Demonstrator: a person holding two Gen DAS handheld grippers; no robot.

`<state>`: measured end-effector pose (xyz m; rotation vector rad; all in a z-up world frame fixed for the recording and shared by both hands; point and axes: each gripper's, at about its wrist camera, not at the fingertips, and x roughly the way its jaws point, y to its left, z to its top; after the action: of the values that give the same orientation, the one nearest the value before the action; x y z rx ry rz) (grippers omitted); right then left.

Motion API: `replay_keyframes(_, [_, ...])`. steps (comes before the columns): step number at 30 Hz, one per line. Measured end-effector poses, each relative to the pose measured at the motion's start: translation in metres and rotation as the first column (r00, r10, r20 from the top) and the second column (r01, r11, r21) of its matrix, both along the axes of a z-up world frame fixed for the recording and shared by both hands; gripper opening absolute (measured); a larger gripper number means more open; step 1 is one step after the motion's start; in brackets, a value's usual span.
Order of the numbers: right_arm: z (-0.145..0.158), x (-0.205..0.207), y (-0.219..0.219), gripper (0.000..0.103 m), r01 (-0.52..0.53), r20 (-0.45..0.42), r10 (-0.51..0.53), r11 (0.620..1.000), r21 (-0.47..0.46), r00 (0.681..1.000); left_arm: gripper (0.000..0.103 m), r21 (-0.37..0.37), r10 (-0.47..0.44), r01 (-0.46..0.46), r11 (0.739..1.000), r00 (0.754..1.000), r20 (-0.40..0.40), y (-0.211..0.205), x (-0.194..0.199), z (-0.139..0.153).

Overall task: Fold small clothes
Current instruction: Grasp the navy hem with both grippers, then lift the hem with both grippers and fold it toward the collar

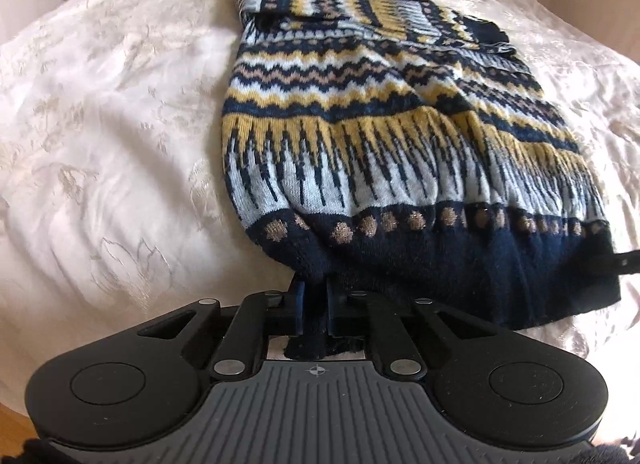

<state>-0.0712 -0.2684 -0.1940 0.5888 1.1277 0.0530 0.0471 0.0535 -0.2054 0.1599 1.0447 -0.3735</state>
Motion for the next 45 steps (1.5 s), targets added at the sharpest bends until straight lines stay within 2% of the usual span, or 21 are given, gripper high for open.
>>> replay_keyframes(8, [0.029,0.004,-0.001,0.014,0.027,0.078,-0.029,0.999,0.032,0.997,0.009,-0.092,0.046,-0.042,0.995,0.998,0.042,0.004,0.004,0.035])
replay_keyframes(15, [0.059,0.027,-0.012,0.014,0.067,0.160,-0.079,0.995,0.077,0.984,0.008,-0.176,0.070,-0.055,0.983,0.994,0.080,0.004,0.034,0.068])
replay_keyframes(23, [0.077,0.103,-0.036,0.014,0.131,0.204,-0.145,0.988,0.079,0.968,0.006,-0.205,0.088,-0.062,0.977,0.989,0.118,-0.006,0.104,0.086])
replay_keyframes(28, [0.067,0.156,-0.050,0.015,0.185,0.162,-0.187,0.982,0.024,0.969,0.003,-0.180,0.081,-0.054,0.982,0.987,0.142,-0.015,0.156,0.084])
replay_keyframes(29, [0.064,0.164,-0.052,0.017,0.191,0.151,-0.191,0.982,0.011,0.970,0.003,-0.171,0.076,-0.052,0.984,0.988,0.136,-0.015,0.164,0.082])
replay_keyframes(30, [0.061,0.171,-0.052,0.025,0.192,0.139,-0.189,0.981,-0.003,0.972,0.004,-0.160,0.072,-0.051,0.986,0.989,0.127,-0.017,0.174,0.080])
replay_keyframes(32, [0.057,0.180,-0.054,0.041,0.198,0.122,-0.192,0.979,-0.048,0.974,0.004,-0.152,0.054,-0.037,0.988,0.992,0.110,-0.015,0.187,0.078])
replay_keyframes(34, [0.057,0.180,-0.055,0.068,0.217,0.140,-0.205,0.974,-0.072,0.969,0.005,-0.148,0.023,-0.008,0.989,0.995,0.099,-0.014,0.195,0.075])
replay_keyframes(35, [0.058,0.178,-0.056,0.071,0.232,0.150,-0.218,0.969,-0.080,0.964,0.006,-0.146,0.005,0.008,0.989,0.996,0.090,-0.013,0.197,0.073])
replay_keyframes(39, [0.053,0.174,-0.059,0.071,0.224,0.134,-0.210,0.970,-0.099,0.968,0.012,-0.118,-0.087,0.088,0.989,0.996,0.014,-0.016,0.201,0.056])
replay_keyframes(43, [0.041,0.178,-0.051,0.071,0.129,0.090,-0.114,0.974,-0.188,0.989,0.012,-0.086,-0.218,0.213,0.973,0.974,-0.057,-0.030,0.198,0.036])
replay_keyframes(45, [0.038,0.180,-0.046,0.071,0.089,0.076,-0.074,0.972,-0.219,0.994,0.012,-0.067,-0.255,0.250,0.966,0.963,-0.088,-0.037,0.200,0.026])
